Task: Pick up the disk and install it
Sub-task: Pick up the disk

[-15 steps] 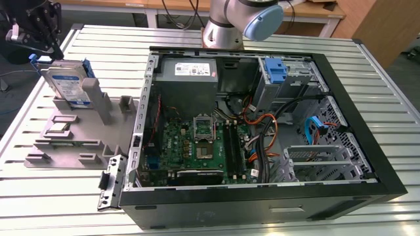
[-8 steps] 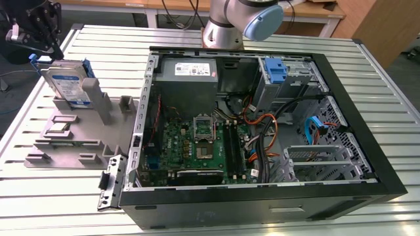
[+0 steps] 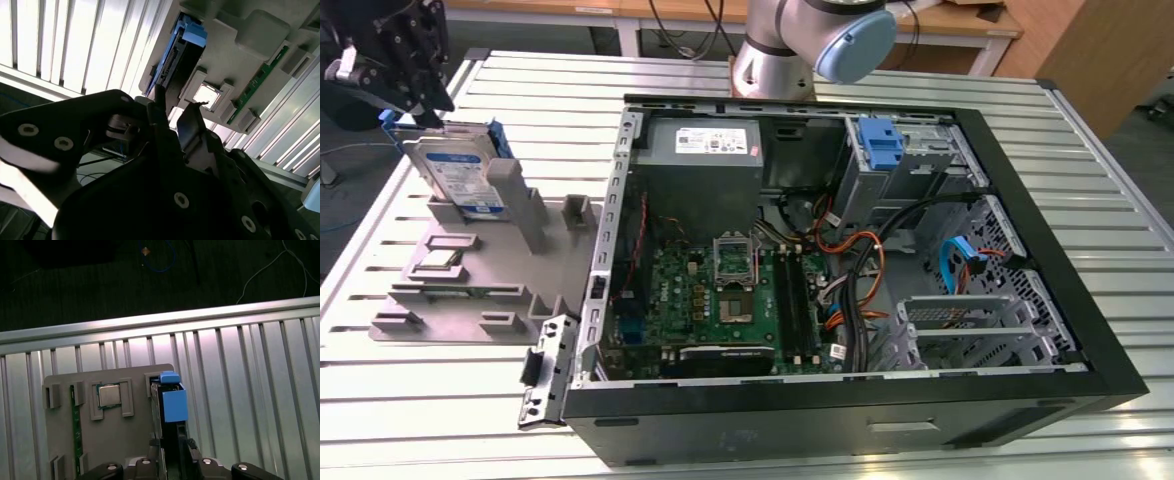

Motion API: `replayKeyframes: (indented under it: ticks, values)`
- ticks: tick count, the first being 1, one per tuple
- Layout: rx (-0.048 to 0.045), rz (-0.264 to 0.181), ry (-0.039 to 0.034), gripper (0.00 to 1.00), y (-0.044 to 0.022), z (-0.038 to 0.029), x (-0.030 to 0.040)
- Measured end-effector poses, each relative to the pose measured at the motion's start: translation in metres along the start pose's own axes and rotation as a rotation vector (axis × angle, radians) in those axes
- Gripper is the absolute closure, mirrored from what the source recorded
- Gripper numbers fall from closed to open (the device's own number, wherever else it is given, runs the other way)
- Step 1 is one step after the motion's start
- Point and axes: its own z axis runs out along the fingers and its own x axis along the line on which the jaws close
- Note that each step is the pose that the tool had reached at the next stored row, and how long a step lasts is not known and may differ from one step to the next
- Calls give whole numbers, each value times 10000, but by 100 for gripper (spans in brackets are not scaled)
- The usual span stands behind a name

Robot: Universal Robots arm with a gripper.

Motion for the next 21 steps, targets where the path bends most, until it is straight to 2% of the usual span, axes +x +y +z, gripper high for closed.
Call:
replayKeyframes:
  ticks: [1, 2, 4, 6, 7, 11, 13, 17, 18, 21]
  values:
    - [0, 0, 0, 59, 0, 0, 0]
    - [0, 0, 0, 59, 0, 0, 0]
    - [0, -1, 0, 47, 0, 0, 0]
    - [-1, -1, 0, 47, 0, 0, 0]
    - [-1, -1, 0, 41, 0, 0, 0]
    - [1, -1, -1, 41, 0, 3, 0]
    - [1, -2, -1, 41, -2, 25, 2]
    - [0, -2, 0, 41, -6, 95, 7]
    - [0, -2, 0, 41, -13, 198, 15]
    - [0, -2, 0, 41, -15, 252, 19]
